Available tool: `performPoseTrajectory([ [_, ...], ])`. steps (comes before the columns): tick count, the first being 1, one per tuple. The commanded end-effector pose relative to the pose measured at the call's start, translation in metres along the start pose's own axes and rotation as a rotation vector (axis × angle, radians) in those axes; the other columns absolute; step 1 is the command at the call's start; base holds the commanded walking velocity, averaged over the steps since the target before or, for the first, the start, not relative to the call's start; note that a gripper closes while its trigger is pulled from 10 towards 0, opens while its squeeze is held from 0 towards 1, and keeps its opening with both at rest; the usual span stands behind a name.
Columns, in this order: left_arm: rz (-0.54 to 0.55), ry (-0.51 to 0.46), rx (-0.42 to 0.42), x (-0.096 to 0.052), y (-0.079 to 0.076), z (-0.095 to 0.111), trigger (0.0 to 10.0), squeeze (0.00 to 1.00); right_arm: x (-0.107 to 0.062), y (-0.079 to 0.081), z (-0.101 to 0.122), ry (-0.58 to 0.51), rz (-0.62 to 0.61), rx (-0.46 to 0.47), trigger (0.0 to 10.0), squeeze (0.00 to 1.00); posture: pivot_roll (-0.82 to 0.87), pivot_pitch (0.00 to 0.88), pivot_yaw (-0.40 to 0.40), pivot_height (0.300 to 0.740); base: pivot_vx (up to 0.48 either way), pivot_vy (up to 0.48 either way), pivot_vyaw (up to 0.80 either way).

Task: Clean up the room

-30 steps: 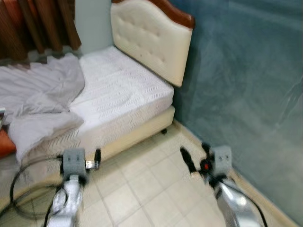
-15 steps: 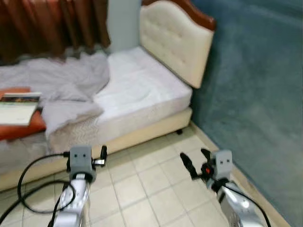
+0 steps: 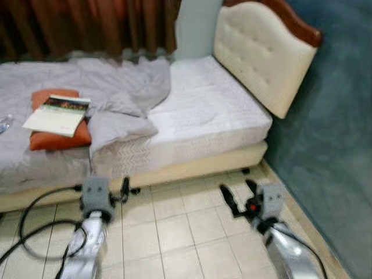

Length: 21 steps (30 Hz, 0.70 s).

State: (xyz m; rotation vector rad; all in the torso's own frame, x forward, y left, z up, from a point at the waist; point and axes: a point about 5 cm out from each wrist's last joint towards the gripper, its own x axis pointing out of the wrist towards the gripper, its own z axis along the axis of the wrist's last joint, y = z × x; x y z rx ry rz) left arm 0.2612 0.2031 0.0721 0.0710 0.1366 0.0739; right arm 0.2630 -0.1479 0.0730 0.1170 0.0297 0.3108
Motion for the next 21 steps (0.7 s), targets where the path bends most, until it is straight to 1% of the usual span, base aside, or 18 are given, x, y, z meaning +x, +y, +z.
performPoseTrajectory([
  [1,-0.019,-0.020,-0.015,0.000,-0.004,0.003,10.0,0.00,-0.004,-0.011,0.008,-0.042,-0.052,-0.017,10.0,0.00,-0.01,0.000,-0.008,0.740,0.480,0.000,0.46],
  [4,-0.037,-0.037,0.004,0.000,-0.005,0.006,10.0,0.00,-0.002,-0.008,0.005,-0.024,-0.038,-0.003,10.0,0.00,-0.01,0.000,-0.010,0.740,0.480,0.000,0.47],
  [6,-0.044,-0.040,-0.023,0.001,-0.005,0.008,10.0,0.00,0.000,-0.007,0.002,-0.005,-0.040,0.017,10.0,0.00,-0.01,0.000,-0.011,0.740,0.480,0.000,0.44],
  [8,-0.050,-0.048,-0.037,0.002,-0.005,0.009,10.0,0.00,0.001,-0.006,-0.001,0.002,-0.039,0.028,10.0,0.00,0.00,0.000,-0.012,0.740,0.480,0.000,0.00],
  [13,-0.045,-0.042,-0.027,0.003,-0.005,0.009,10.0,0.00,0.003,-0.002,-0.003,0.009,-0.017,0.024,10.0,0.00,0.00,0.000,-0.011,0.740,0.480,0.000,0.00],
  [15,-0.047,-0.035,-0.030,0.003,-0.005,0.008,10.0,0.00,0.002,-0.002,-0.003,0.011,-0.018,0.025,10.0,0.00,0.00,0.000,-0.011,0.740,0.465,0.000,0.00],
  [17,-0.058,-0.015,-0.015,0.003,-0.005,0.005,10.0,0.00,0.001,-0.002,-0.005,0.017,-0.019,0.026,10.0,0.00,-0.01,0.000,-0.010,0.740,0.461,0.000,0.00],
  [21,-0.064,-0.019,-0.013,0.003,-0.005,0.005,10.0,0.00,0.000,-0.003,-0.006,0.023,-0.021,0.029,10.0,0.00,-0.01,0.000,-0.010,0.740,0.461,0.000,0.00],
])
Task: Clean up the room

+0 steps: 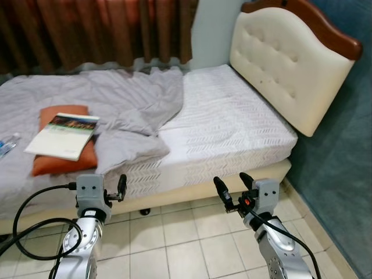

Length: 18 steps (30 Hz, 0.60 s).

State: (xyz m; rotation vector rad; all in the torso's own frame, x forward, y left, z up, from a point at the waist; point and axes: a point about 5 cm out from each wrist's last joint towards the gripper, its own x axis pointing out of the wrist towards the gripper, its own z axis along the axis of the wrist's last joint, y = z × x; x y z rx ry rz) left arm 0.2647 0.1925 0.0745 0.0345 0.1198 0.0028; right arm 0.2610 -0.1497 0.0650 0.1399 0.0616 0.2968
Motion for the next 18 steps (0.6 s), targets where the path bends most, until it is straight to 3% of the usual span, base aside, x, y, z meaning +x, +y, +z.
performPoseTrajectory([
  [1,0.009,0.001,0.020,0.0009,0.0057,0.0017,10.0,0.00,0.0019,-0.0019,0.0018,-0.002,-0.010,0.003,10.0,0.00,-0.01,0.000,-0.009,0.740,0.461,0.000,0.00],
  [18,0.012,0.016,0.023,0.0022,0.0065,0.0002,10.0,0.00,-0.0014,-0.0054,-0.0039,0.026,-0.026,0.002,10.0,0.00,-0.01,0.000,-0.006,0.740,0.461,0.000,0.00],
])
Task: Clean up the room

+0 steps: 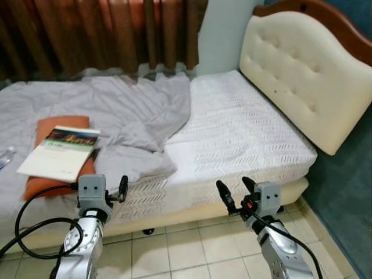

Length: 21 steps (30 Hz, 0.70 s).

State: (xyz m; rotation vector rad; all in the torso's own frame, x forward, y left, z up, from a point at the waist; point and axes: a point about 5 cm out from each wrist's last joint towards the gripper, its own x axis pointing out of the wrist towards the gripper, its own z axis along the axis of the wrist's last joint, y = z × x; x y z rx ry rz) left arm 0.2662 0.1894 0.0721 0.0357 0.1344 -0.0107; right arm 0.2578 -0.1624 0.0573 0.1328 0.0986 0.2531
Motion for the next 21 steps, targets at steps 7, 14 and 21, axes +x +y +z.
performPoseTrajectory([
  [7,0.026,0.005,0.021,0.0001,0.0106,0.0016,10.0,0.00,0.0024,0.0065,-0.0001,0.003,0.021,0.001,10.0,0.00,-0.01,0.000,-0.006,0.740,0.464,0.000,0.00],
  [14,0.023,0.002,0.023,0.0013,0.0102,0.0020,10.0,0.00,0.0033,0.0070,-0.0014,0.013,0.025,0.001,10.0,0.00,-0.01,0.000,-0.004,0.740,0.460,0.000,0.00],
  [21,0.008,0.012,0.024,0.0036,0.0083,0.0013,10.0,0.00,0.0036,0.0072,-0.0016,0.015,0.022,0.002,10.0,0.00,-0.01,0.000,0.000,0.740,0.130,0.069,0.00],
])
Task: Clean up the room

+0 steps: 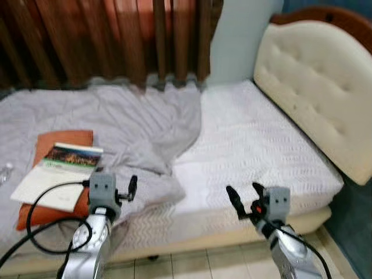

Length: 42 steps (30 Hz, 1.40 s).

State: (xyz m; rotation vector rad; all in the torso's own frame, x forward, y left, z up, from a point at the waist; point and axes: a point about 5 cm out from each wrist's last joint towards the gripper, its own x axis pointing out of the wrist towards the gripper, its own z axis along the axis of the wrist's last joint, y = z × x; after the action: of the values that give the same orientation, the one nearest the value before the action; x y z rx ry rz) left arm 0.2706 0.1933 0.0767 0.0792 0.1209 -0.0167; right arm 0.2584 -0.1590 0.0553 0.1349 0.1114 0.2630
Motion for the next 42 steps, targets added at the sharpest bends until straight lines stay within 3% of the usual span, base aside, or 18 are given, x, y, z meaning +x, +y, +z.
performPoseTrajectory([
  [1,0.014,0.034,-0.035,0.000,0.005,-0.004,10.0,0.00,0.002,0.004,0.001,0.004,0.011,-0.008,10.0,0.00,-0.01,0.000,0.000,0.740,0.000,0.480,0.00],
  [17,0.024,0.015,-0.076,0.003,0.007,-0.002,10.0,0.00,0.002,0.002,0.000,0.003,0.003,0.005,10.0,0.00,-0.02,0.000,0.002,0.740,0.000,0.480,0.00],
  [24,0.013,0.017,-0.009,0.004,0.005,-0.002,10.0,0.00,0.001,0.002,0.000,0.005,0.005,0.003,10.0,0.00,-0.02,0.000,-0.001,0.740,0.000,0.480,0.00],
  [26,0.029,0.030,0.057,0.005,0.004,-0.004,10.0,0.00,0.002,0.002,0.001,0.000,0.005,0.004,10.0,0.00,-0.02,0.000,-0.002,0.740,0.000,0.000,0.00],
  [32,0.021,-0.029,-0.053,0.005,0.004,0.004,10.0,0.00,0.002,0.001,0.010,-0.061,-0.010,0.092,10.0,0.00,-0.02,0.000,-0.001,0.740,0.259,0.000,0.00],
  [42,0.026,-0.012,-0.003,0.009,0.008,0.004,10.0,0.00,0.005,0.003,0.007,-0.040,0.011,0.052,10.0,0.00,-0.01,0.000,-0.001,0.740,0.459,0.000,0.00],
])
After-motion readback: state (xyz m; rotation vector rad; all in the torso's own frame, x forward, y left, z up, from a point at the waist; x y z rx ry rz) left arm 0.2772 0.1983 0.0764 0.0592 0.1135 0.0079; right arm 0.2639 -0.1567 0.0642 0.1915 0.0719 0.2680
